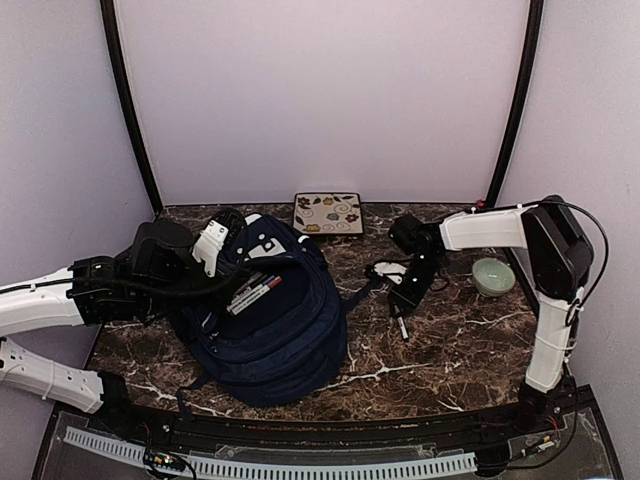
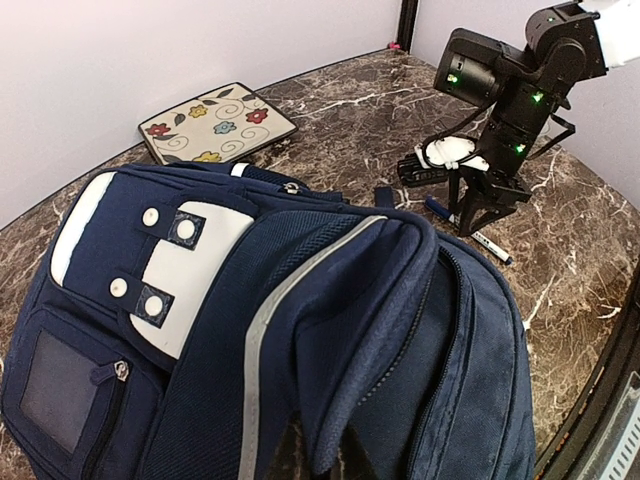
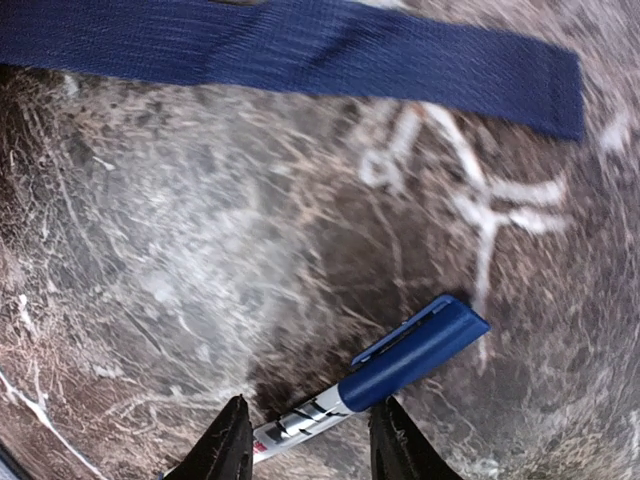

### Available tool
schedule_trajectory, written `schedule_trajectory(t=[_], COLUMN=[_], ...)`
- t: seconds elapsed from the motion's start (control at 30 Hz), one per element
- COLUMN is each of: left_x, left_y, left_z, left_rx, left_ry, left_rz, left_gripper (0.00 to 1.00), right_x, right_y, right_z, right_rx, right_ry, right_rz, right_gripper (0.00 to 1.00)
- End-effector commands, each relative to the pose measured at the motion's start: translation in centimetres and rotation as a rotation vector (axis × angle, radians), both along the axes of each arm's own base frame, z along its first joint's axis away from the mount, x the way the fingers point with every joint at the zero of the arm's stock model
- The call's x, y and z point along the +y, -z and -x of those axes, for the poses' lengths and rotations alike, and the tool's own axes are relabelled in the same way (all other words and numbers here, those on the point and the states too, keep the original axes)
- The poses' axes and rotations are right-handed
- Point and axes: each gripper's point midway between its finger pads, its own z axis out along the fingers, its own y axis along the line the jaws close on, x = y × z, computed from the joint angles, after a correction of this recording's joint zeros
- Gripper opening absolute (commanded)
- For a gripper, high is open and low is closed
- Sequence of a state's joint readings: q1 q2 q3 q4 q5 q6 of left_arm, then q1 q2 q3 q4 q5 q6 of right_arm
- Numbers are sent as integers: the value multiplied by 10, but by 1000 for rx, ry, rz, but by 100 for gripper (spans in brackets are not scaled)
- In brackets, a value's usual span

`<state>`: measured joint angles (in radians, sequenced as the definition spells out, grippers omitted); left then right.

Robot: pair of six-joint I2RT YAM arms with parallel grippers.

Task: Pack the student bag
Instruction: Adjust the pen at the center of the board.

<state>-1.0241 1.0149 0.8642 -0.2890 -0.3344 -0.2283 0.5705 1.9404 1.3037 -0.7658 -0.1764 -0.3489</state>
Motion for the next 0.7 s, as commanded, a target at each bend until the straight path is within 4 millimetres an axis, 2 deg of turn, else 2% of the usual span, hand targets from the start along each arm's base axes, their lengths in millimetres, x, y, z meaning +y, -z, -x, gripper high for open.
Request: schedule_trajectory(t=[0.0, 0.17, 0.3, 0.53, 0.67], left_x=[0, -1, -2, -5, -7], left_y=[-36, -35, -34, -31, -31], left_z=[-8, -8, -9, -10, -10], left_rx=[-80, -78, -79, -74, -72], left_ry=[-33, -32, -33, -28, -21], left_rz=[99, 91, 88, 81, 85], left_gripper=[0, 0, 0, 0, 0], right_x=[17, 25, 11, -17, -22], right_y=[12, 9, 7, -3, -13], right_z=[12, 41, 46, 21, 2], right_rx=[-43, -94, -157, -224, -226], right_ry=[-137, -336, -397, -304, -234], right_rz=[47, 88, 169, 252, 229], right_gripper=[39, 37, 34, 31, 30])
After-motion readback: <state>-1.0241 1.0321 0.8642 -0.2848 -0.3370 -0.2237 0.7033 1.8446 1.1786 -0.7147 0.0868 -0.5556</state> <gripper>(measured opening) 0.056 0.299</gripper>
